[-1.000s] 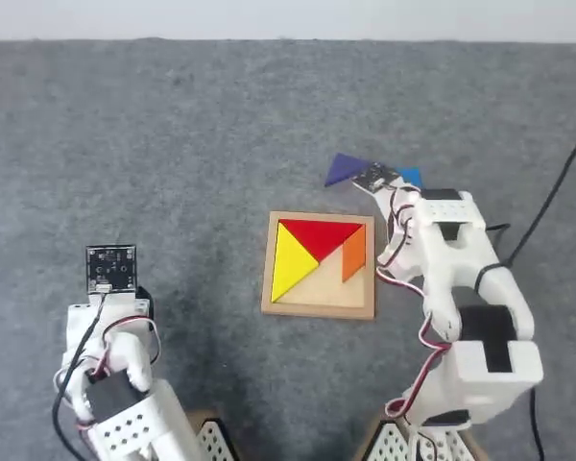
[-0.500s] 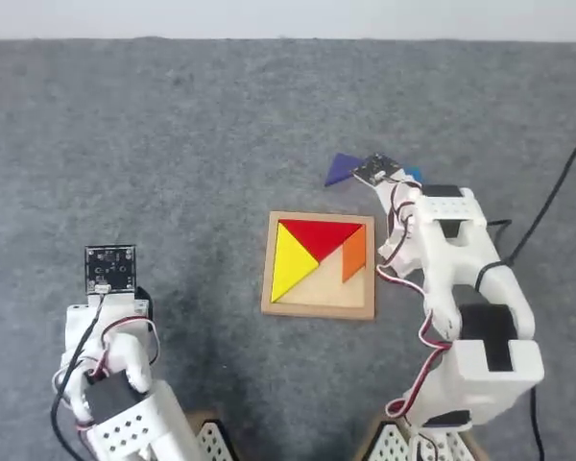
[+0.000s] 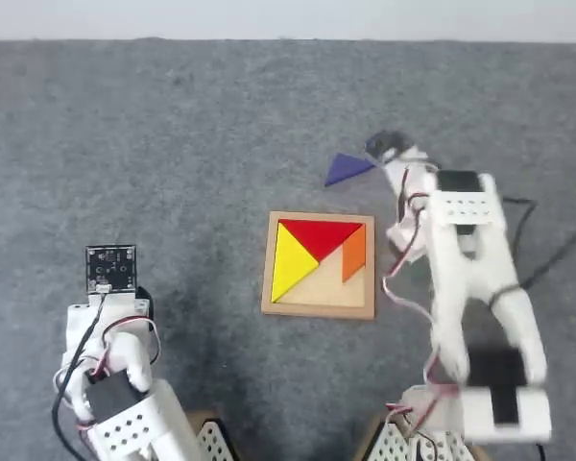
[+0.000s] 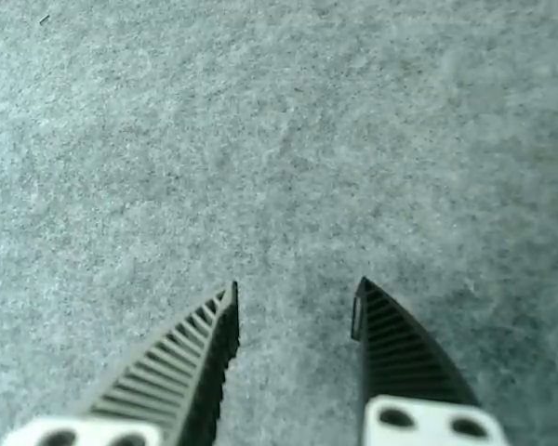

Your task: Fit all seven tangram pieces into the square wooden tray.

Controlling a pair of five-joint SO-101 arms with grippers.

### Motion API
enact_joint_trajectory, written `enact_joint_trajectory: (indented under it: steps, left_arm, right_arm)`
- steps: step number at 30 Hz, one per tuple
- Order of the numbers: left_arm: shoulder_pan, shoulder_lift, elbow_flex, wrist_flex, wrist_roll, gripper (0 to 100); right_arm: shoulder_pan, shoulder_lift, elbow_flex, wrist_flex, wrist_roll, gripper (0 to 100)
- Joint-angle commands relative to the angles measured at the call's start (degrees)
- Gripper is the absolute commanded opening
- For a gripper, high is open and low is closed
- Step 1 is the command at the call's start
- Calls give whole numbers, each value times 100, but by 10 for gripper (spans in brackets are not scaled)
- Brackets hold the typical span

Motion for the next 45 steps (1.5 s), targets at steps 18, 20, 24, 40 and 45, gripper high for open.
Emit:
enact_joint_trajectory:
  steps: [18,20,24,40,45]
  left_arm:
    - [44,-79,-48,-62,18,192]
    - [44,-79,-48,-62,18,192]
    - [44,-79,-48,-62,18,192]
    - [35,-79,-48,-62,18,192]
    - [53,-79,-48,-62,18,192]
  right_arm:
    - [-2897,725,9,-233,-290,8]
    - [-2818,831,18,-374,-457,8]
    - [-2809,910,18,-409,-492,8]
    - [-479,374,-545,189,-818,7]
    - [163,224,149,251,-79,7]
